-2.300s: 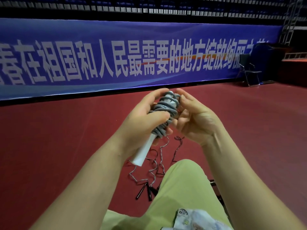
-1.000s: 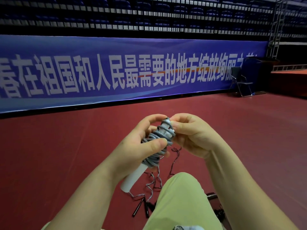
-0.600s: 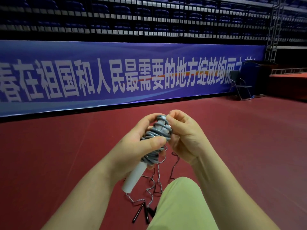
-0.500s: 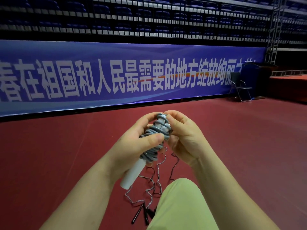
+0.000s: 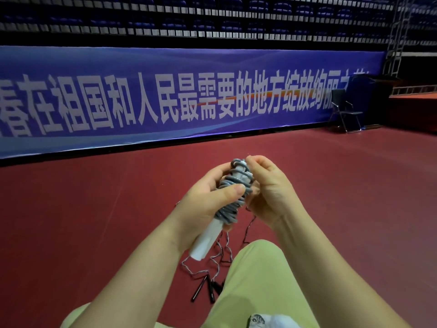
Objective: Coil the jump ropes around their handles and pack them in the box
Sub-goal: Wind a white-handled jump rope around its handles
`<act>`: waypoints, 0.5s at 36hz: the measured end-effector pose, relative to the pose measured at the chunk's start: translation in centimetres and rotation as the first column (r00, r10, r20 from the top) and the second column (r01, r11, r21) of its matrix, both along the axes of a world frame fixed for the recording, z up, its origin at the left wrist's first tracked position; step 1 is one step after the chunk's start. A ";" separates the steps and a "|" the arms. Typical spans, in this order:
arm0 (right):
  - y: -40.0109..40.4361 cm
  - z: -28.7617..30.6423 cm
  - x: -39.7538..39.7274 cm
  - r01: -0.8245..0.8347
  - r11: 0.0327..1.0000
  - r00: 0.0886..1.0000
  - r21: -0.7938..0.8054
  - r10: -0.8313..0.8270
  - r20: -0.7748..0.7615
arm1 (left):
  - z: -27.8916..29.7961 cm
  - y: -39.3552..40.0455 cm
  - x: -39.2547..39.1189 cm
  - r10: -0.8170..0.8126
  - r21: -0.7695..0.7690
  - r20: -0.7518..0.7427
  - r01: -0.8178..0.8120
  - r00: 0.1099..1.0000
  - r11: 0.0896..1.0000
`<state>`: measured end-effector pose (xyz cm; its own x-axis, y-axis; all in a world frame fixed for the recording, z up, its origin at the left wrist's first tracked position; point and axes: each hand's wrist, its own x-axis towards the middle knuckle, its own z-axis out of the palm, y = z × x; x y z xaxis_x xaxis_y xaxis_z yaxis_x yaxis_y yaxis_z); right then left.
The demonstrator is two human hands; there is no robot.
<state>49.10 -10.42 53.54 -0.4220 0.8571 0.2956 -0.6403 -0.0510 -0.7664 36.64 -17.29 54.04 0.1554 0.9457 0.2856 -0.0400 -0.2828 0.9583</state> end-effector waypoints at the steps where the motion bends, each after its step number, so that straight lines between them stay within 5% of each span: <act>1: 0.2 -0.1 0.0 0.010 1.000 1.000 -0.001 -0.010 0.010 | -0.2 0.2 0.0 0.006 -0.004 -0.011 -0.006 1.000 1.000; 10: 2.9 -3.4 0.6 0.047 0.999 0.979 0.024 -0.051 0.195 | -2.5 2.9 -1.0 0.051 -0.078 0.147 -0.040 0.988 0.996; 18: 6.1 -4.8 0.1 0.116 0.988 0.987 -0.100 -0.103 0.121 | -3.6 6.3 -0.4 -0.033 -0.199 0.143 0.061 0.989 0.978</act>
<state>49.16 -4.28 48.77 -0.3499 0.9239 0.1548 -0.5545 -0.0711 -0.8291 36.20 -10.96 50.40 0.1736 0.9785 0.1110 -0.1843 -0.0784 0.9797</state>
